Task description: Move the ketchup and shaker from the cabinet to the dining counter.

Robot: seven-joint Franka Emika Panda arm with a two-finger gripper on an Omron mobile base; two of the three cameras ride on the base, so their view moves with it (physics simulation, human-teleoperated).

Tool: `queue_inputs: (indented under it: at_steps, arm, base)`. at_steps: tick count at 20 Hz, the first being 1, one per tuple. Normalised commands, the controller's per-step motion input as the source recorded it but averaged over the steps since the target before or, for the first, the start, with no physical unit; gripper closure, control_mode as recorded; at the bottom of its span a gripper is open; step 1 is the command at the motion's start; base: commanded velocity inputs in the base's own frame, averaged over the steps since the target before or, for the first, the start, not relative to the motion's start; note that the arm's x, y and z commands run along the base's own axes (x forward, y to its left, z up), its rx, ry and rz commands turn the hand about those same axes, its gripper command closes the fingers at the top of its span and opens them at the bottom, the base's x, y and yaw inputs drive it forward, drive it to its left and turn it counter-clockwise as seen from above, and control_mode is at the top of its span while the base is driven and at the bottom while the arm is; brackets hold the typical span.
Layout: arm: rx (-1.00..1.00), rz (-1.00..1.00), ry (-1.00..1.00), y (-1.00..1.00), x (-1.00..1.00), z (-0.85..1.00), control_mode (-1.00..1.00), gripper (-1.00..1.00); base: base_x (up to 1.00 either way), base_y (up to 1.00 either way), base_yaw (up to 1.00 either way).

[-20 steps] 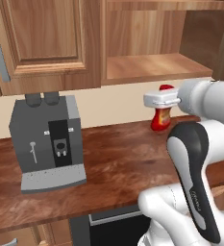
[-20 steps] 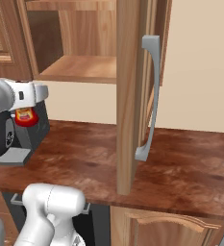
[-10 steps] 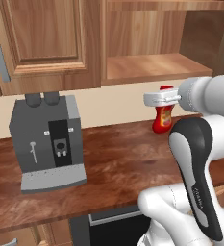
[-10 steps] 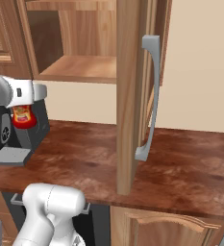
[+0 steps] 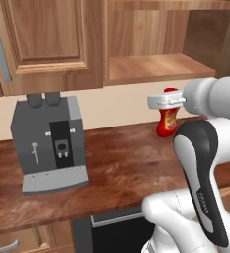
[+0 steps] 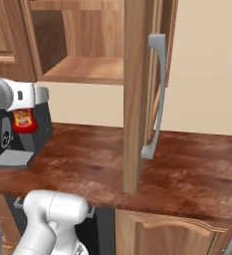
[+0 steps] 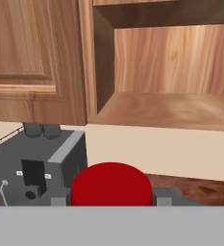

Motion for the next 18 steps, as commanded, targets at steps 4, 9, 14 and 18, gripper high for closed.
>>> queue_inputs:
  at_steps: [4,9,14,18]
  arm:
    - [0.0,0.0,0.0,0.0,0.0,0.0,1.0,1.0]
    - [0.0,0.0,0.0,0.0,0.0,0.0,1.0,1.0]
    - [0.0,0.0,0.0,0.0,0.0,0.0,1.0,1.0]
    - [0.0,0.0,0.0,0.0,0.0,0.0,1.0,1.0]
  base:
    - [-0.61,0.21,0.0]
    - [-0.46,0.33,0.1]
    - [-0.13,0.48,0.63]
    - [-0.21,0.33,0.77]
